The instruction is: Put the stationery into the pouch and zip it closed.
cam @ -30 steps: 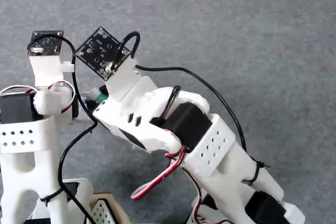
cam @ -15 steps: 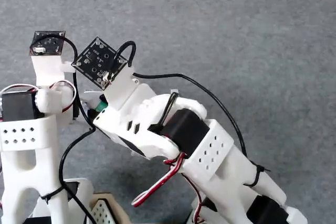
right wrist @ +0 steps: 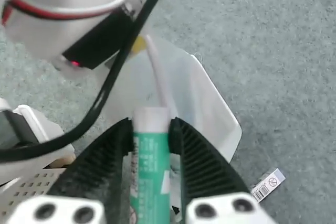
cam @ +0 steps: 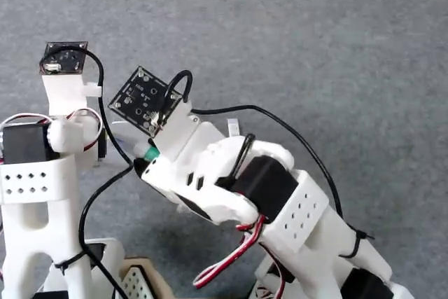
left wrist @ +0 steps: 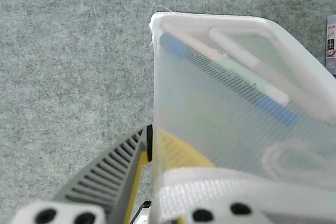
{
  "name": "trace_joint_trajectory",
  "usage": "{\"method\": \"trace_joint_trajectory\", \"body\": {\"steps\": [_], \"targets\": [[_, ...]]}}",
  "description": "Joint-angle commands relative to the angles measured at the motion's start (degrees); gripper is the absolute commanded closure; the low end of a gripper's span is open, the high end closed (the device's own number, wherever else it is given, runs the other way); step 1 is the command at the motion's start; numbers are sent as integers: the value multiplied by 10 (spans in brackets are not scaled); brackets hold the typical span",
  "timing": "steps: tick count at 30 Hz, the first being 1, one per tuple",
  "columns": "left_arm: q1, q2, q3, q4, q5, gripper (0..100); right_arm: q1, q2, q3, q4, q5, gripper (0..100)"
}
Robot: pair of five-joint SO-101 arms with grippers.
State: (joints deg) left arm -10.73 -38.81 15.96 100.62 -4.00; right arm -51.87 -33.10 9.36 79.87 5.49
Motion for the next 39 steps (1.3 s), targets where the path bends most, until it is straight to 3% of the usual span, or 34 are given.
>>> {"method": "trace_joint_trajectory", "body": {"steps": [1, 12, 26, 39], "targets": [[-12, -3, -5, 2, 6, 972, -3, -3, 1, 7, 5, 986], [-12, -4, -5, 2, 6, 972, -56, 51, 22, -24, 5, 986], [-15, -3, -5, 2, 6, 972, 4, 100, 4, -16, 5, 986], [-14, 0, -6, 2, 7, 972, -83, 20, -100, 60, 36, 986]]}}
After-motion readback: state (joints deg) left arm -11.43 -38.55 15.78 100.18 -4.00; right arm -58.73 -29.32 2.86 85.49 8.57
